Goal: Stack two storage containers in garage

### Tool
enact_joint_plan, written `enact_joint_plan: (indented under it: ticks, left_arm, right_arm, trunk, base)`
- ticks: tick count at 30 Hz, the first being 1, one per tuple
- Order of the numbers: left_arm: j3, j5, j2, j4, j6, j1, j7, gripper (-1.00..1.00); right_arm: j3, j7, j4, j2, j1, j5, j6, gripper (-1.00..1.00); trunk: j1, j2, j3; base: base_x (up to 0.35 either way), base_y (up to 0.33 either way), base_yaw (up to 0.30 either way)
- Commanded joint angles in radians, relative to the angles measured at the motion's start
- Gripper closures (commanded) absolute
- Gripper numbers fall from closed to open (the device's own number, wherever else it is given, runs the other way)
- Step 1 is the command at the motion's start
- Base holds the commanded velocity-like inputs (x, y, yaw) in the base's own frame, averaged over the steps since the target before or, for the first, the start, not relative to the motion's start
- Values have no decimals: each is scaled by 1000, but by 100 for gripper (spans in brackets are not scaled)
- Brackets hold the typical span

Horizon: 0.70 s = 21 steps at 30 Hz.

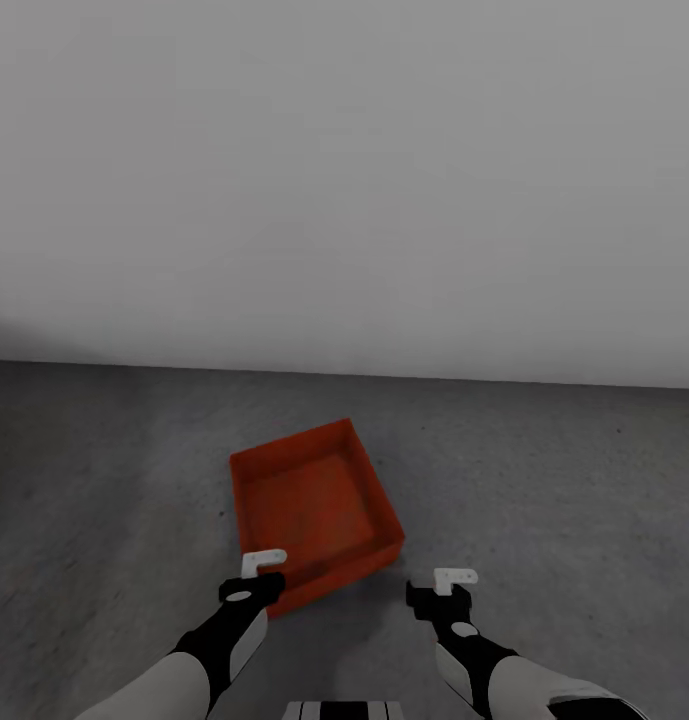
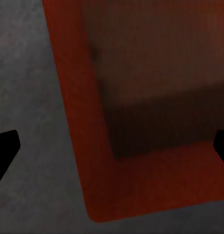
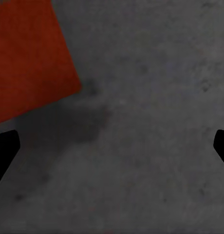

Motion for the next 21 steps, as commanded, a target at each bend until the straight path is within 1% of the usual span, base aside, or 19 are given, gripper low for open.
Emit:
enact_joint_plan:
  ticks: [1, 21]
  left_arm:
    - [-9, 10, 1, -3, 4, 0, 7, -100]
    - [-9, 11, -1, -5, 2, 0, 7, -100]
  right_arm:
    - [4, -4, 1, 0, -1, -2, -3, -100]
    - [4, -5, 1, 1, -1, -2, -4, -100]
  trunk:
    - [0, 0, -1]
    - [0, 0, -1]
  base:
    - [0, 0, 0]
    - [0, 0, 0]
